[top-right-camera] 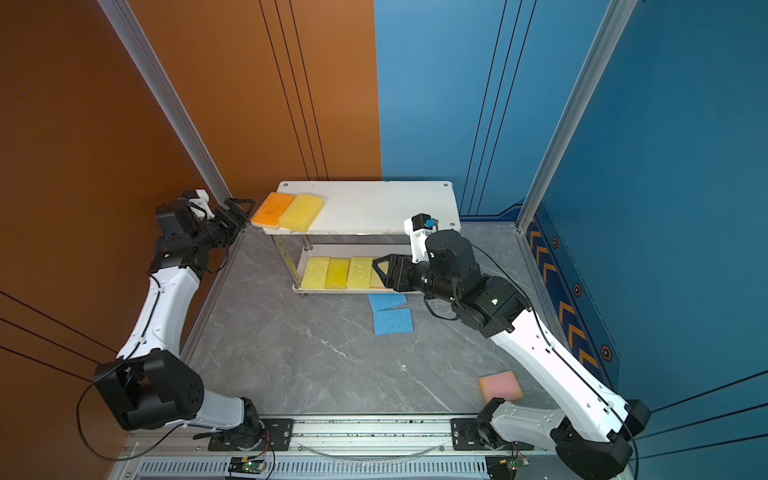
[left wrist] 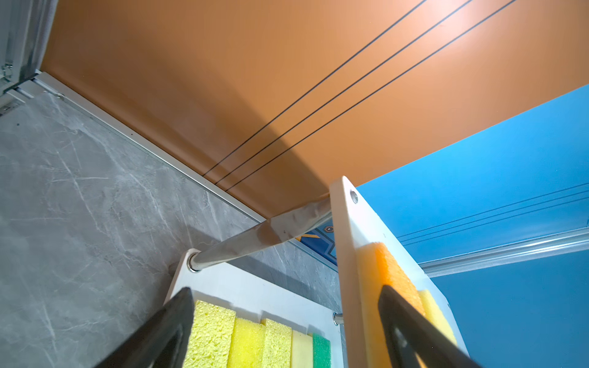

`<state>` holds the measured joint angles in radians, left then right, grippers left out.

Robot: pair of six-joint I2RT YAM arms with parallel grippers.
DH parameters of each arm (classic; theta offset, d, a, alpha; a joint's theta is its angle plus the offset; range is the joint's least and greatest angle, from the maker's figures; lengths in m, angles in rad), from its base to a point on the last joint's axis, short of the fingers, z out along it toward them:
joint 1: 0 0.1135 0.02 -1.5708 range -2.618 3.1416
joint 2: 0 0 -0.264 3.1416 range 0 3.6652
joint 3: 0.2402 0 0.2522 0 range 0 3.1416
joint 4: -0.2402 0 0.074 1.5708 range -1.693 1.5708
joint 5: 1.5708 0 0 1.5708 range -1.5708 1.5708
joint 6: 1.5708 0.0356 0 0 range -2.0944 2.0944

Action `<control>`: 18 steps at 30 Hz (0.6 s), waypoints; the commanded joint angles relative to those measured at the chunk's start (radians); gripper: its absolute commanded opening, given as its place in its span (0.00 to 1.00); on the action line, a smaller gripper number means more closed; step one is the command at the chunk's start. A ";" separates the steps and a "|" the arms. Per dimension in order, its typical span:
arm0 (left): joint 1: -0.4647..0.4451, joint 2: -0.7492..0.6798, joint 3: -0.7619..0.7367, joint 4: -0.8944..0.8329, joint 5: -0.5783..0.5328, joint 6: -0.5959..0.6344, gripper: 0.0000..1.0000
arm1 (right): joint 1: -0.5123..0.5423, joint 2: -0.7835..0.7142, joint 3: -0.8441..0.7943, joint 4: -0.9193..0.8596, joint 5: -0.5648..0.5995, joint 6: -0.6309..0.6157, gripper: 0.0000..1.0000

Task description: Place and organize the cleaning sponges onto the shelf

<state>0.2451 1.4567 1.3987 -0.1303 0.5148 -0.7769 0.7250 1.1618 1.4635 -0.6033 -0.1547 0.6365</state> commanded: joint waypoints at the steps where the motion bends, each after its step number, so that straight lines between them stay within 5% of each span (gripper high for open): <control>1: -0.023 0.022 0.025 -0.012 0.020 0.018 0.91 | -0.012 -0.041 -0.014 -0.005 0.019 0.021 0.62; 18: -0.097 -0.019 0.013 -0.028 0.003 0.007 0.91 | -0.016 -0.083 -0.087 0.018 0.014 0.046 0.62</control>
<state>0.1558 1.4662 1.4033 -0.1310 0.5140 -0.7761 0.7132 1.1011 1.3968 -0.6014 -0.1520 0.6586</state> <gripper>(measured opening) 0.910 0.623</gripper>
